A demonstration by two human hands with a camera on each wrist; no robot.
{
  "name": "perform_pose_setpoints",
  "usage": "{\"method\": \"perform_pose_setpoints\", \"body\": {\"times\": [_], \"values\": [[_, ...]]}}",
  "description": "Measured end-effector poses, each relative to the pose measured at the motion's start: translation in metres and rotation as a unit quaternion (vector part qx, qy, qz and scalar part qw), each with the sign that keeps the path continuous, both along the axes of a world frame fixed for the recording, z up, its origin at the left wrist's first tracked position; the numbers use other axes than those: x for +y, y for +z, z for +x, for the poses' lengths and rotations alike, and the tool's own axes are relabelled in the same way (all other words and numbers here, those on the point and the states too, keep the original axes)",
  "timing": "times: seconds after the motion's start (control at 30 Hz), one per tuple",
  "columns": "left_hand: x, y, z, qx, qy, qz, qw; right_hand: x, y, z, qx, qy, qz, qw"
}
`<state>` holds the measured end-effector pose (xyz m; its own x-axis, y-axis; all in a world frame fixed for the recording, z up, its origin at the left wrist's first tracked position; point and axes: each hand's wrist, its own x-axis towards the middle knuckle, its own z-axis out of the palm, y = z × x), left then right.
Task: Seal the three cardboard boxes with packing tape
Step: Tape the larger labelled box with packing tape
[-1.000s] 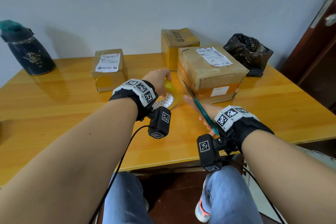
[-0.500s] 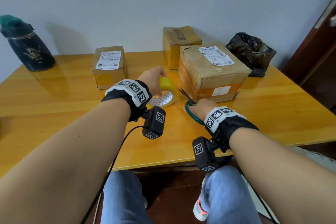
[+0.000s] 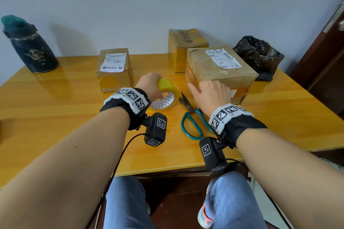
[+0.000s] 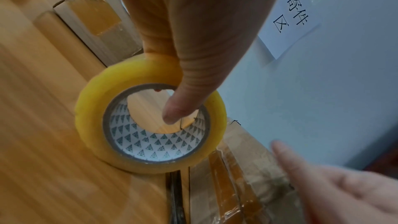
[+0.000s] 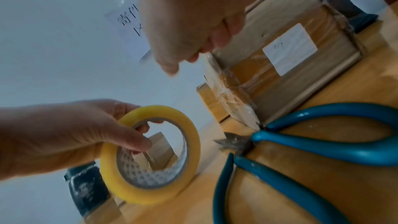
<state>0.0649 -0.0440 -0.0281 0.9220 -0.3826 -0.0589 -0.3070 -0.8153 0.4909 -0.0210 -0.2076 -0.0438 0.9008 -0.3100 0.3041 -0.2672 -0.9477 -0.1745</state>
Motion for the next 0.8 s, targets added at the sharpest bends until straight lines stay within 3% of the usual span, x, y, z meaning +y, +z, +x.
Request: {"method": "perform_pose_setpoints", "body": {"times": [0.07, 0.13, 0.3, 0.53, 0.8], "values": [[-0.001, -0.001, 0.0, 0.001, 0.006, -0.008, 1.0, -0.004, 0.007, 0.002, -0.138, 0.01, 0.024, 0.99], [-0.001, -0.003, -0.001, 0.002, 0.009, -0.014, 1.0, -0.011, 0.011, 0.011, -0.203, -0.017, 0.008, 0.979], [0.001, -0.007, -0.001, 0.013, 0.023, -0.039, 0.999, -0.02, -0.004, 0.03, -0.097, -0.09, -0.011, 0.991], [0.0, -0.009, 0.004, 0.026, 0.028, -0.053, 0.998, -0.012, -0.012, 0.039, -0.118, -0.124, -0.024, 0.985], [0.0, -0.009, 0.005, 0.022, 0.018, -0.055, 0.998, -0.015, -0.02, 0.038, -0.112, -0.107, -0.013, 0.988]]}}
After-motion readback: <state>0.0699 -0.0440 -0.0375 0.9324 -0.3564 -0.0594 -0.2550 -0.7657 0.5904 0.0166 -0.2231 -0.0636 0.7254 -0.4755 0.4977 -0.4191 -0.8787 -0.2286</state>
